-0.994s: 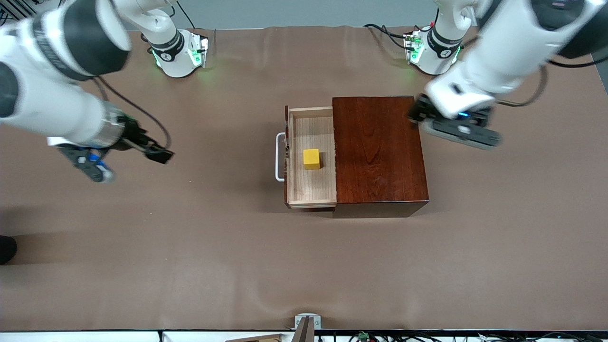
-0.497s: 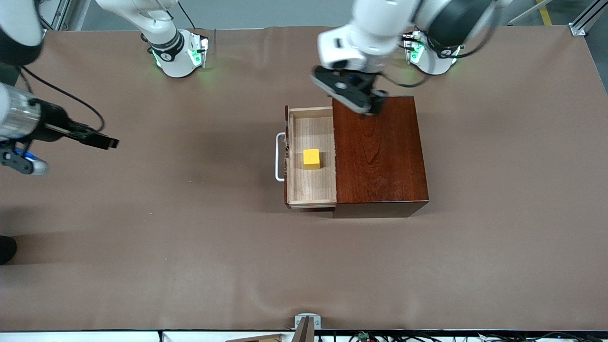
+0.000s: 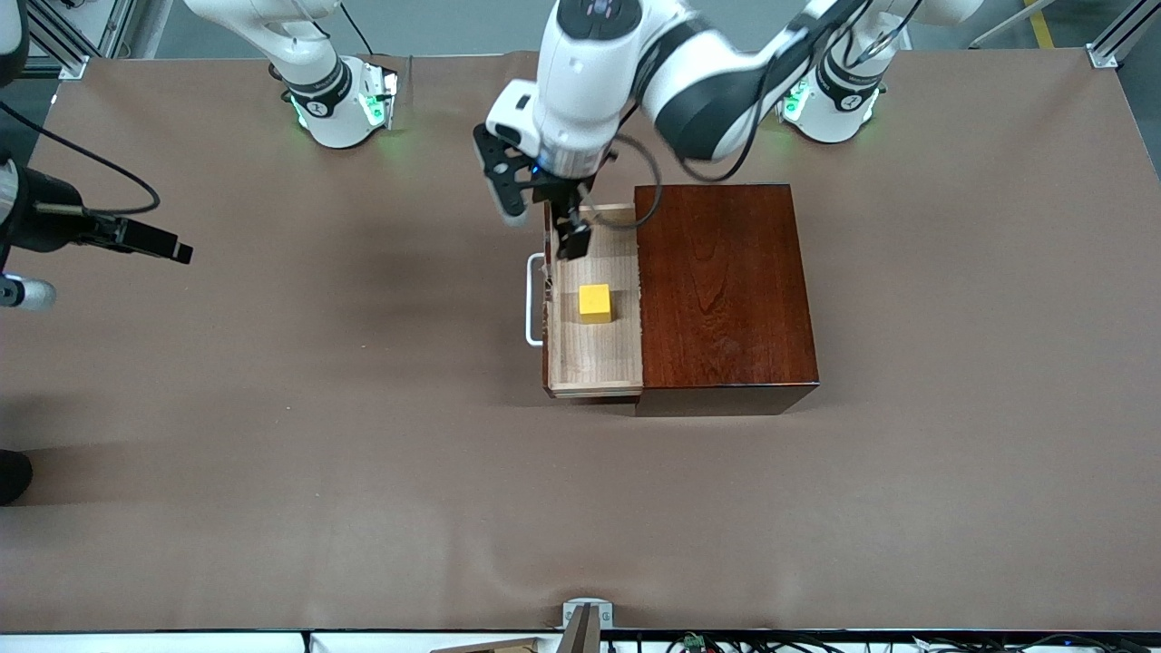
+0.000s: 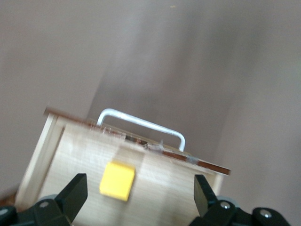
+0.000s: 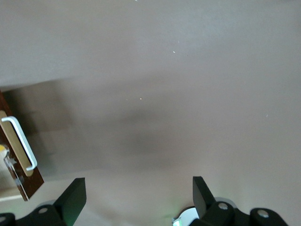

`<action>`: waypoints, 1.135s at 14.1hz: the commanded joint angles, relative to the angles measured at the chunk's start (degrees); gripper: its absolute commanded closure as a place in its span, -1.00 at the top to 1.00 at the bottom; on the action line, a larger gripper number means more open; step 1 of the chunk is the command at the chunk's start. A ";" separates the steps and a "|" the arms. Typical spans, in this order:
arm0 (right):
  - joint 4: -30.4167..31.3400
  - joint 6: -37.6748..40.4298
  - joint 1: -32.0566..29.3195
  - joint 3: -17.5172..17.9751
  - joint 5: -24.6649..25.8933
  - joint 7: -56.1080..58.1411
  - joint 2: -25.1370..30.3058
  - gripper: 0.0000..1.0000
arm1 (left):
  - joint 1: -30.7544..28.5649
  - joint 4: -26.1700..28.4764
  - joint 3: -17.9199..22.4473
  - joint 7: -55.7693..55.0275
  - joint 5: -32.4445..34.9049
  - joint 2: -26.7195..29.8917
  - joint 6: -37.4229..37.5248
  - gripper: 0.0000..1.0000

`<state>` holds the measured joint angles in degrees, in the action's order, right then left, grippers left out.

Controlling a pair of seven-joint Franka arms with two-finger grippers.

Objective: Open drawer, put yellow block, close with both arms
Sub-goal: 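Move the left gripper to the drawer front while the right gripper retracts, then push the drawer shut into the box with the left gripper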

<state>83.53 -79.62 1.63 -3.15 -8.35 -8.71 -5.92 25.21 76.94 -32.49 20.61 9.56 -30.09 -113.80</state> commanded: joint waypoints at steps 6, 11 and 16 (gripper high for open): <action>-0.21 -0.97 -5.32 12.20 10.02 6.75 4.16 1.00 | 11.17 -5.48 11.11 13.23 2.57 -10.69 -7.21 1.00; 0.49 -2.64 -5.41 11.58 9.49 9.50 5.22 1.00 | 11.62 -5.39 12.62 13.32 2.57 -13.77 -8.63 1.00; 0.49 -3.26 -5.68 10.27 6.77 8.88 5.83 1.00 | 11.71 -5.04 12.80 13.32 2.75 -14.48 -7.93 1.00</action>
<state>82.92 -82.49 -2.76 6.99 -0.10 0.02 -1.95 36.48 73.54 -19.87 32.81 10.84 -43.67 -122.45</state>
